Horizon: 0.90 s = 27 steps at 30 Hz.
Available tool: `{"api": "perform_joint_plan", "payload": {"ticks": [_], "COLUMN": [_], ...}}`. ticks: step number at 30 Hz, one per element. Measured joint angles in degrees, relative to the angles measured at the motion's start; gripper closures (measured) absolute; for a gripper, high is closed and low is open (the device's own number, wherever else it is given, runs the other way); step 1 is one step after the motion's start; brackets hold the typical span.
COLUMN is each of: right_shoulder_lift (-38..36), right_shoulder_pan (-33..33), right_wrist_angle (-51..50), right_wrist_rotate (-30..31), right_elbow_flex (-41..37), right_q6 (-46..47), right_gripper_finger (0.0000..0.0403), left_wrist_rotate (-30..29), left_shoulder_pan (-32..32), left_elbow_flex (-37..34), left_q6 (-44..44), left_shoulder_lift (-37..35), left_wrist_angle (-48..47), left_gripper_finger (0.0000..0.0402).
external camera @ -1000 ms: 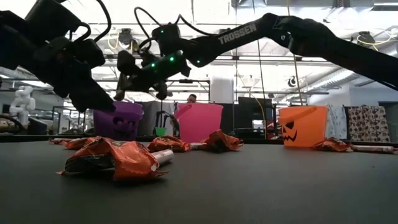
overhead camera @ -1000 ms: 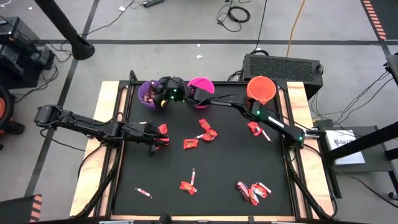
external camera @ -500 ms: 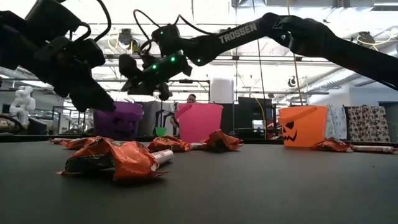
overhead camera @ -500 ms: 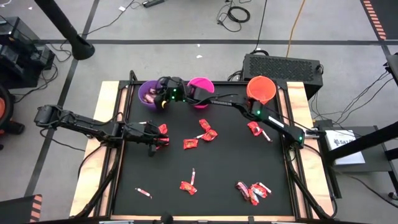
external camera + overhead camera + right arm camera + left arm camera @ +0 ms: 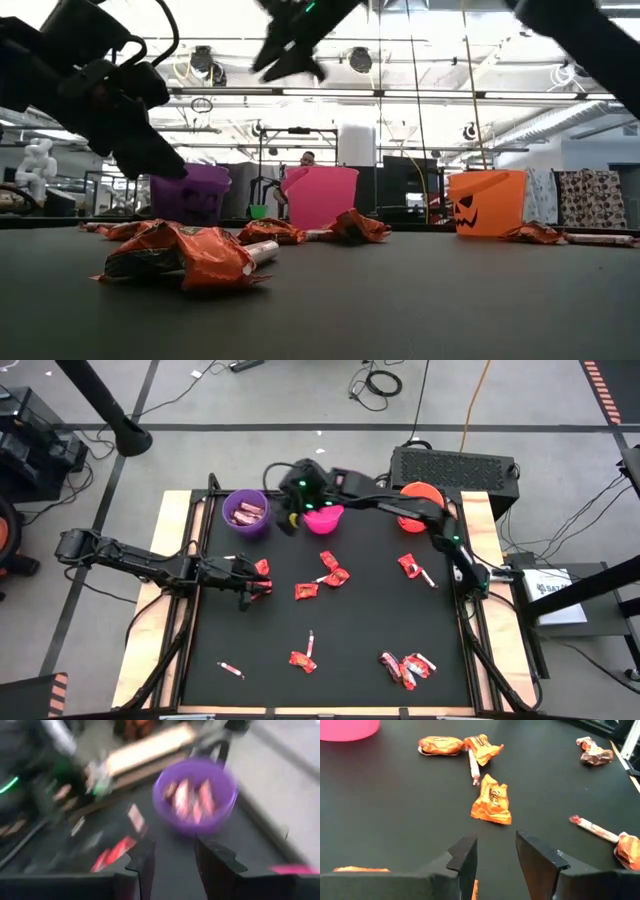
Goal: Sort candy by brand, put in halloween buckets
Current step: Put the brown chocolate bar into the purple bucket
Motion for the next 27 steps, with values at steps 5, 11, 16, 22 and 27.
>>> {"api": "perform_joint_plan", "payload": {"ticks": [5,11,16,22,27], "right_shoulder_lift": [-7.3,-11.8,-11.8,-9.9,-6.6], "right_shoulder_pan": [5.2,17.1,29.1,42.0,51.9], "right_wrist_angle": [-20.8,-36.1,-39.3,-38.9,-39.0], "right_wrist_rotate": [-1.4,-0.5,7.3,14.9,23.7], "right_elbow_flex": [0.0,0.0,-0.1,-0.1,-0.1], "right_q6": [7.6,16.0,18.7,26.6,36.2], "right_gripper_finger": [0.0275,0.0275,0.0275,0.0275,0.0275], "left_wrist_rotate": [-3.4,-4.4,-3.5,1.2,1.0], "left_shoulder_pan": [0.0,0.0,0.0,-2.0,-4.4], "left_elbow_flex": [0.0,0.0,0.0,5.7,13.6], "left_q6": [0.1,4.5,7.8,12.4,16.5], "left_shoulder_lift": [0.0,0.0,2.2,10.4,20.8], "left_wrist_angle": [0.1,0.8,13.1,15.6,14.9], "left_gripper_finger": [0.0261,0.0261,0.0261,0.0261,0.0261]}}
